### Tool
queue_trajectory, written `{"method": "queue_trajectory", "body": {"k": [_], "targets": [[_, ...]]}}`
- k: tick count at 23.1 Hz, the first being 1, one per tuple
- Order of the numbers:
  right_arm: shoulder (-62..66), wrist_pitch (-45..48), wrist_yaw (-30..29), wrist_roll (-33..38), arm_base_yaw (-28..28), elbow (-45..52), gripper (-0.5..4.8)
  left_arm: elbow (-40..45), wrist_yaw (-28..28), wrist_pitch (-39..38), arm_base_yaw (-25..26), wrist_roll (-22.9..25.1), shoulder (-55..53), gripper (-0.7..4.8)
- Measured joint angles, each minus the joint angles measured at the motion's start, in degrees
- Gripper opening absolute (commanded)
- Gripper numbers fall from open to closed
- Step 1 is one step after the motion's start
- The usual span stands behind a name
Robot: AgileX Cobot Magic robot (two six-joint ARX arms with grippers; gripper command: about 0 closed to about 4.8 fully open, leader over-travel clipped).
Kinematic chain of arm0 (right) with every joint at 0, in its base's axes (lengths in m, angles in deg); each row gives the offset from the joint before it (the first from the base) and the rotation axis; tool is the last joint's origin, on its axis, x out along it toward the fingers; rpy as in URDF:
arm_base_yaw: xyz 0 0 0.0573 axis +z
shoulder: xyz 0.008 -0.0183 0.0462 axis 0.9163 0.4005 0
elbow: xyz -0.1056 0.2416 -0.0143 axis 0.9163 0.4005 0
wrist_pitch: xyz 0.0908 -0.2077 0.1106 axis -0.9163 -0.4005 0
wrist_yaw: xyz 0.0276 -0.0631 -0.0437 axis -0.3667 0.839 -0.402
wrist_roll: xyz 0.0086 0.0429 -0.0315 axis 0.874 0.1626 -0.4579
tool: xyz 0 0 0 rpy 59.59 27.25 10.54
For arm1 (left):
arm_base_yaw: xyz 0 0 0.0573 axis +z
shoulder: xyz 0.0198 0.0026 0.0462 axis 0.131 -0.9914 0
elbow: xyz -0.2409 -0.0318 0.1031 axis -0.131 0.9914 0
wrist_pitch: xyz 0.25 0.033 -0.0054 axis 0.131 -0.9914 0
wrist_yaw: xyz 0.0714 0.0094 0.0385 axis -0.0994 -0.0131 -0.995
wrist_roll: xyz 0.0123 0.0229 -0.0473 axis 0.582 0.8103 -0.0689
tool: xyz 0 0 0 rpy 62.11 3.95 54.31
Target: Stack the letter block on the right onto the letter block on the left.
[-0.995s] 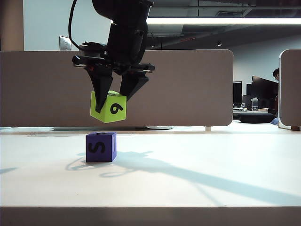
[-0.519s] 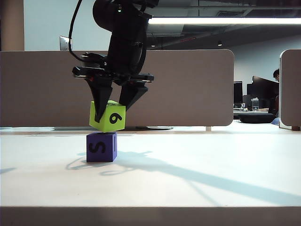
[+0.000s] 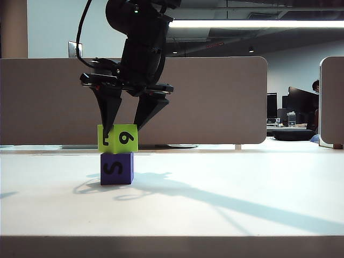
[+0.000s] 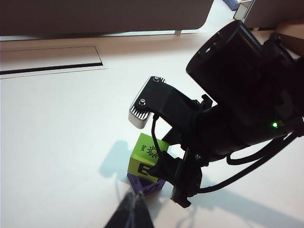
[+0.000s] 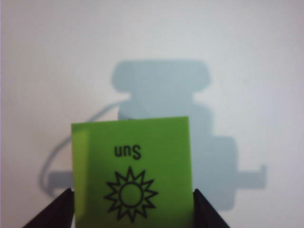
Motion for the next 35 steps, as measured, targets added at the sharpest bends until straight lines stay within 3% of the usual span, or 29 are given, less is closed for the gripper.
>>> {"method": "queue_trajectory", "body": {"k": [8, 9, 10, 11, 12, 13, 14, 19, 28, 34, 35], "targets": [[-7.74, 0.04, 0.85, -0.50, -0.79, 0.22, 3.36, 0.00, -0.17, 0.07, 0.00, 0.00, -0.02, -0.05], [-9.07, 0.48, 1.42, -0.55, -1.20, 0.02, 3.15, 0.00, -0.17, 0.09, 0.00, 0.02, -0.02, -0.05], [-11.63, 0.87, 2.54, -0.52, -2.36, -0.20, 2.90, 0.00, -0.17, 0.15, 0.00, 1.11, 0.00, -0.05], [-12.55, 0.24, 3.17, -0.37, -3.15, -0.26, 1.70, 0.00, -0.20, 0.13, -0.02, 2.03, 0.00, -0.05], [-13.70, -2.99, 4.11, 0.04, -4.42, -0.20, 0.89, 0.00, -0.85, 0.28, -1.03, 4.52, 0.00, -0.05], [-14.21, -5.33, 4.35, -0.07, -5.09, 0.00, 0.18, 0.02, -1.44, 0.39, -1.79, 5.75, -0.02, -0.05], [-14.84, -9.05, 4.48, -0.31, -5.79, 0.07, -0.08, 0.02, -2.34, 0.44, -2.82, 7.48, -0.02, -0.05], [-19.15, -19.32, 5.07, 0.85, -8.74, 0.28, -0.09, 0.02, -3.82, 0.44, -5.05, 12.52, 0.00, -0.05], [-38.01, -14.99, 6.86, 2.67, -9.92, 3.28, -0.08, 2.47, -5.27, -1.14, -5.01, 10.93, 5.60, -0.05], [-61.86, -6.05, 6.88, 1.84, -9.99, 33.03, -0.08, 14.73, -4.31, -0.85, -5.01, 8.74, 17.42, -0.05], [-71.28, -1.64, 6.91, 1.68, -10.01, 44.46, -0.08, 17.88, -4.15, 0.04, -5.01, 8.74, 20.61, -0.05]]}}
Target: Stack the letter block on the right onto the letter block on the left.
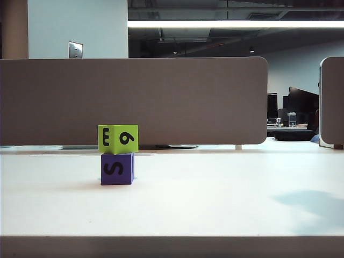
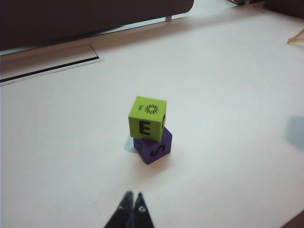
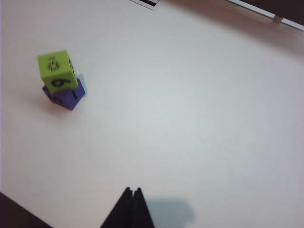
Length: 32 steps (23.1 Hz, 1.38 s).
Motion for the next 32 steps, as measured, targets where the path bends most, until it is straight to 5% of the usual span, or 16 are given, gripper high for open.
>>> {"method": "queue_trajectory", "body": {"k": [5, 11, 20, 24, 32], "targets": [[-20.20, 16.74, 3.56, -0.20, 0.02, 27.34, -0.08, 6.99, -0.63, 3.41, 0.00, -1.53, 5.31, -0.05], [-40.41, 23.91, 6.82, 2.69, 0.07, 43.21, -0.08, 13.05, -2.67, 10.34, 0.00, -5.86, 6.10, -0.05], [-54.66, 30.51, 5.92, 2.86, 0.02, 56.00, -0.08, 28.70, 0.83, 28.83, -0.07, -6.08, 6.67, -0.05], [-54.75, 34.62, -0.72, 2.40, 0.07, 61.61, -0.08, 32.98, 1.05, 28.83, 0.00, -6.29, 11.74, -0.05], [-55.04, 40.26, -1.55, 1.75, 0.02, 69.48, -0.07, 34.14, 0.42, 28.98, 0.17, -6.36, 22.32, -0.05]]}}
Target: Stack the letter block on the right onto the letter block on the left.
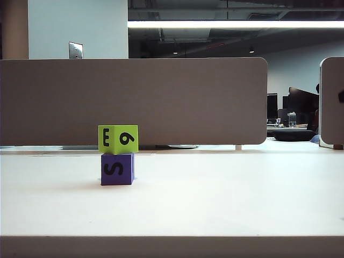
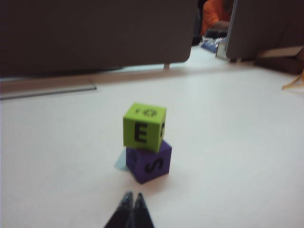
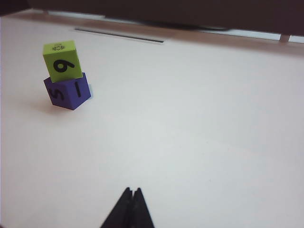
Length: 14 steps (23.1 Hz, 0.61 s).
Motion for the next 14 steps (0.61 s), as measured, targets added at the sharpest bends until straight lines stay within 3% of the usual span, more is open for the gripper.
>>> {"method": "queue_trajectory", "body": {"k": [4, 14], "targets": [[0.00, 2.01, -0.09, -0.33, -0.11, 2.86, -0.07, 0.81, -3.32, -1.70, 0.07, 1.90, -0.04, -0.05], [0.00, 1.86, -0.22, -1.31, -0.17, 2.86, -0.06, 0.81, -3.48, -4.72, 0.17, 0.79, -0.04, -0.05]]}}
